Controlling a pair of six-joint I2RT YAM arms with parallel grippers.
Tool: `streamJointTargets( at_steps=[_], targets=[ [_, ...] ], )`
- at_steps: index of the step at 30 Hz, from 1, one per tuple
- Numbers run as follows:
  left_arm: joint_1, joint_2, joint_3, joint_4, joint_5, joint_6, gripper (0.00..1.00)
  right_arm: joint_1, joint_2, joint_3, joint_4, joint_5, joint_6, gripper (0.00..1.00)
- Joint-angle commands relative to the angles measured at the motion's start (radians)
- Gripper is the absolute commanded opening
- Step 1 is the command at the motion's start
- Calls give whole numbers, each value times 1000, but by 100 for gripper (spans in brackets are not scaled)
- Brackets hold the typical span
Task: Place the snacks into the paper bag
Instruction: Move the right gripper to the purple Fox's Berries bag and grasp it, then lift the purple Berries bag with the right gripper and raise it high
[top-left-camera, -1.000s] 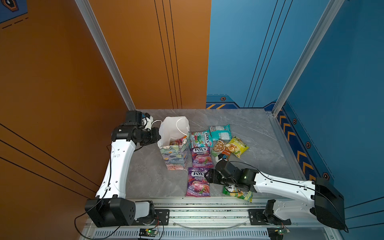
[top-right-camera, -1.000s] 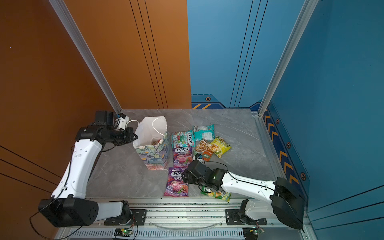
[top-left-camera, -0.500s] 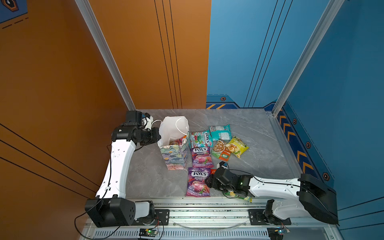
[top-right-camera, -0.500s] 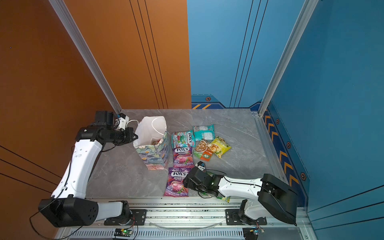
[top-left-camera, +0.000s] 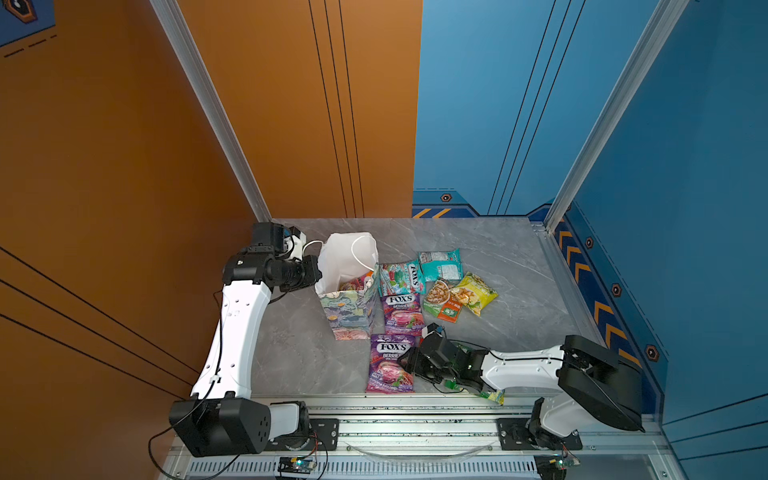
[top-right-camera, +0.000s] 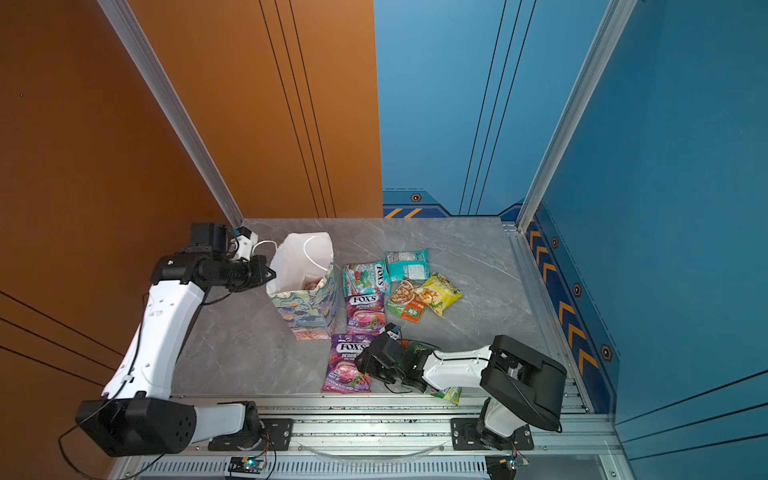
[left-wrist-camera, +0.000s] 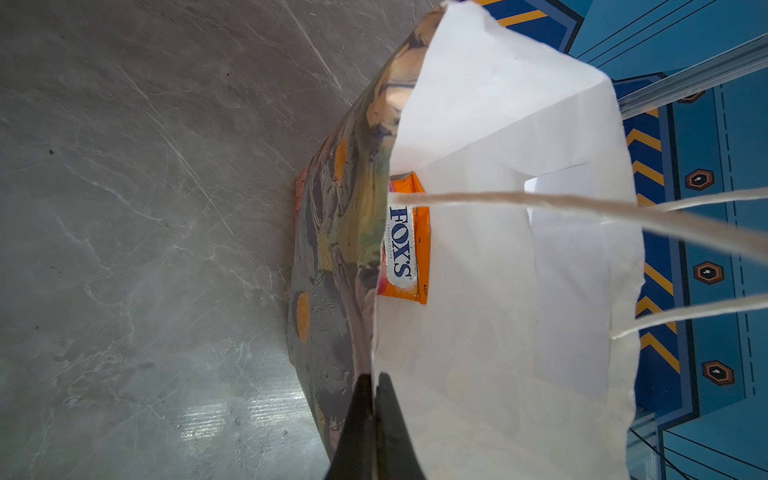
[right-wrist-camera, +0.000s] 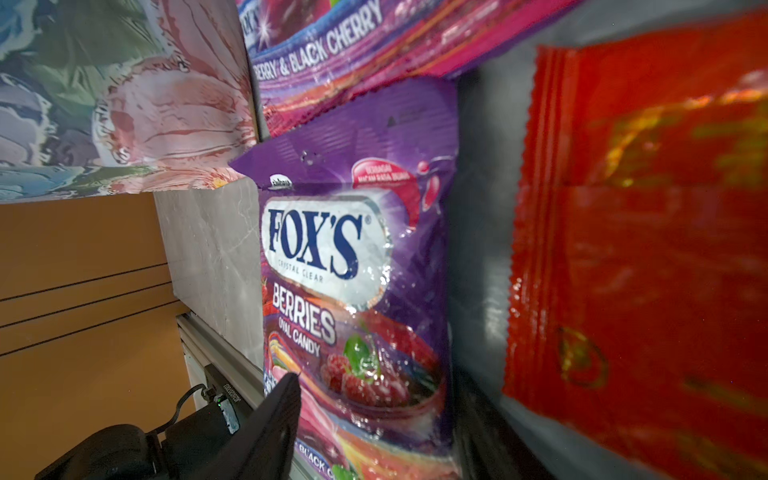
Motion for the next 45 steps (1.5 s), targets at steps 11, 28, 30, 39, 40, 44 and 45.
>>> streamJointTargets(
  at_steps=[11, 28, 30, 39, 40, 44, 45],
  targets=[
    [4, -19, -7, 17, 19, 4, 0, -24, 59, 23, -32, -10, 0, 28],
    [3, -24, -10, 17, 19, 4, 0, -14, -143, 153, -324, 92, -158, 0],
    [4, -24, -13, 17, 18, 3, 0, -13, -167, 175, -356, 99, -178, 0],
    [4, -24, -12, 17, 19, 4, 0, -17, -272, 291, -506, 163, -272, 0],
    [4, -24, -12, 16, 20, 4, 0, -20, -282, 308, -522, 174, -281, 0],
    [4, -22, -18, 20, 23, 2, 0, -36, -319, 387, -589, 215, -323, 0],
    [4, -22, -18, 21, 24, 2, 0, -39, -328, 405, -595, 226, -338, 0]
  ],
)
